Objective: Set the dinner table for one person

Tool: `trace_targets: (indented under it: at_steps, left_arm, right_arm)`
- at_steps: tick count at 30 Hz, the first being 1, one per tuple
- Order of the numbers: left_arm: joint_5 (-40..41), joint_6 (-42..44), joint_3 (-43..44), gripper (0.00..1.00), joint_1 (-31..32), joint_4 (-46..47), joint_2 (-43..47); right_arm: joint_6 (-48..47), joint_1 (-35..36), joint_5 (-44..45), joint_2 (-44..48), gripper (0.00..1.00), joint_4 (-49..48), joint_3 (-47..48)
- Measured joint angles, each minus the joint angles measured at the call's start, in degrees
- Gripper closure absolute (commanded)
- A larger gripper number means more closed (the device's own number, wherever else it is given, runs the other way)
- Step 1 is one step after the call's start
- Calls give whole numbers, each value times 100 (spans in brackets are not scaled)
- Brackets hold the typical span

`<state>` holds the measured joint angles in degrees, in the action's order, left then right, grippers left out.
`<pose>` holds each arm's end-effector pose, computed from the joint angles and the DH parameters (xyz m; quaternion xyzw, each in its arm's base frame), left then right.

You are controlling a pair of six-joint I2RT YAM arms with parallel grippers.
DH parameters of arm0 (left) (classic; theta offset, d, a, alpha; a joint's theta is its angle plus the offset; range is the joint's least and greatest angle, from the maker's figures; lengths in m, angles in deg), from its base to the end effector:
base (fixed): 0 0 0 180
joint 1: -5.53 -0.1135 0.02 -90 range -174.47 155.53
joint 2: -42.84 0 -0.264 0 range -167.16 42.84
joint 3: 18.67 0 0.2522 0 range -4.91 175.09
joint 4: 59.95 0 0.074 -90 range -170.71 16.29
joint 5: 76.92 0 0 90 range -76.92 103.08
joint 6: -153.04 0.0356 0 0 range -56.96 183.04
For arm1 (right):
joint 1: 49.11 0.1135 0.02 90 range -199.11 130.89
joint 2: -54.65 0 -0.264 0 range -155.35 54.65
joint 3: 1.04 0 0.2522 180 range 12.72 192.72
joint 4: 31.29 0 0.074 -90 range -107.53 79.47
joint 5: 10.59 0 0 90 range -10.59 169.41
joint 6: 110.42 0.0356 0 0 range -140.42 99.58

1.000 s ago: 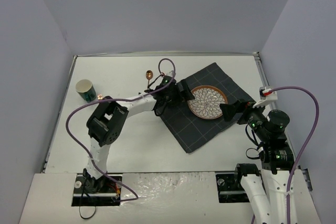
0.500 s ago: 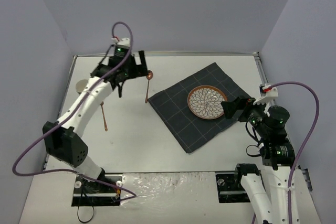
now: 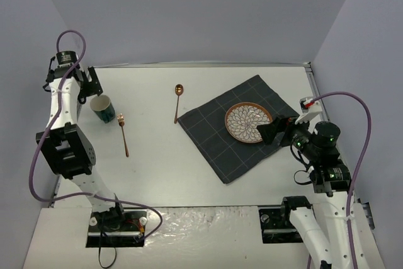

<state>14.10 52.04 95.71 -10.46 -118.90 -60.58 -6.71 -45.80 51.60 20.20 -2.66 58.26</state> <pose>0.3865 0.1114 0.3368 -0.2209 0.9070 0.0239 0.3577 0.1352 0.0245 0.3619 -0.0993 0.7206 0.2717 0.6301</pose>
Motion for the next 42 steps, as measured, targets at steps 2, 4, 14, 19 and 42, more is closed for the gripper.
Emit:
trace_targets:
  at_steps: [2,4,14,19,42]
  left_arm:
    - [-264,26,64,22,-227,1,-326]
    - [-489,44,77,25,-389,3,-558]
    - [-1305,203,-6,44,-477,585,-725]
    - [-1406,292,-21,44,-410,772,-886]
    - [-1293,456,121,94,-356,802,-1433]
  right_arm:
    - [-16,85,-54,-58,0,1,0]
    - [-20,160,-115,-118,0,2,0]
    - [-19,237,-235,-422,0,2,0]
    - [-35,243,-267,-521,0,0,0]
    - [-35,243,-292,-580,0,-4,-11]
